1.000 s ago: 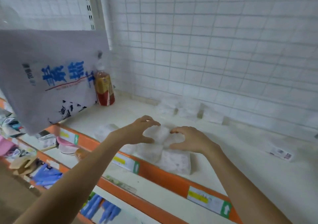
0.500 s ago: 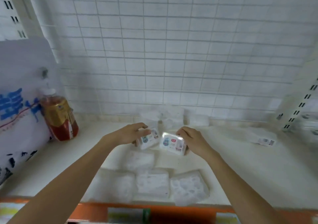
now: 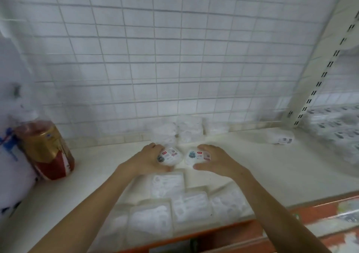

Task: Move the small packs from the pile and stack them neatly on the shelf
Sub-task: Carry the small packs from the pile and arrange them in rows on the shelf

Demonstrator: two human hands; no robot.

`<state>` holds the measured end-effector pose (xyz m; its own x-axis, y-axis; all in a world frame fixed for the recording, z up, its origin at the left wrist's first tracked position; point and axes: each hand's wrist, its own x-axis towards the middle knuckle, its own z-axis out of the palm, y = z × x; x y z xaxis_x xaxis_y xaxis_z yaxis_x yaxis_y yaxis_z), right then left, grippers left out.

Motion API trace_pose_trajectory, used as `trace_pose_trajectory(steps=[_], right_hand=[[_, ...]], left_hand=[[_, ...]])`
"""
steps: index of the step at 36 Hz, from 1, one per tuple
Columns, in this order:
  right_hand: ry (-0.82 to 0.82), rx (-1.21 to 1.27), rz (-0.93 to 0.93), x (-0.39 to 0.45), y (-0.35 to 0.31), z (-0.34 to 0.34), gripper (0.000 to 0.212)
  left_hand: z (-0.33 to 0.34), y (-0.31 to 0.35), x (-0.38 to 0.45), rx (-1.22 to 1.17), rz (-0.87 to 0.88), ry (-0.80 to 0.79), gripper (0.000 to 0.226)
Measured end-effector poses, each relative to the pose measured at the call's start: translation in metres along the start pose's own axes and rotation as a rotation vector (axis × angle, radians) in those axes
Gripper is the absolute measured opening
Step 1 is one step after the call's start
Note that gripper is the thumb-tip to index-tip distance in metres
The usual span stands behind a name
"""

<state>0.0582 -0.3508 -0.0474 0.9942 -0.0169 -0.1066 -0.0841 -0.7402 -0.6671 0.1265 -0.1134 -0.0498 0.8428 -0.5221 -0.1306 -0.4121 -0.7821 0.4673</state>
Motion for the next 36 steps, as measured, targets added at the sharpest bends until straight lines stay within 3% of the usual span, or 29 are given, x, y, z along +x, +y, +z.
trace_pose_trajectory(steps=[5,14,19,28,36], right_hand=[[0.042,-0.081,0.044,-0.001,0.002,0.01,0.081],[0.138,-0.216,0.008,-0.015,-0.004,0.007,0.077],[0.348,-0.324,-0.066,-0.056,-0.003,-0.02,0.07],[0.584,-0.345,0.015,-0.159,0.047,-0.07,0.068],[0.718,-0.302,0.192,-0.273,0.125,-0.103,0.07]], left_hand=[[0.009,0.001,-0.004,-0.051,-0.003,0.106,0.077],[0.004,0.007,-0.001,0.056,0.033,0.087,0.053],[0.004,0.032,-0.009,0.046,0.211,0.14,0.069],[0.039,0.147,-0.022,-0.085,0.592,0.224,0.067],[0.106,0.266,-0.024,-0.036,0.738,0.149,0.068]])
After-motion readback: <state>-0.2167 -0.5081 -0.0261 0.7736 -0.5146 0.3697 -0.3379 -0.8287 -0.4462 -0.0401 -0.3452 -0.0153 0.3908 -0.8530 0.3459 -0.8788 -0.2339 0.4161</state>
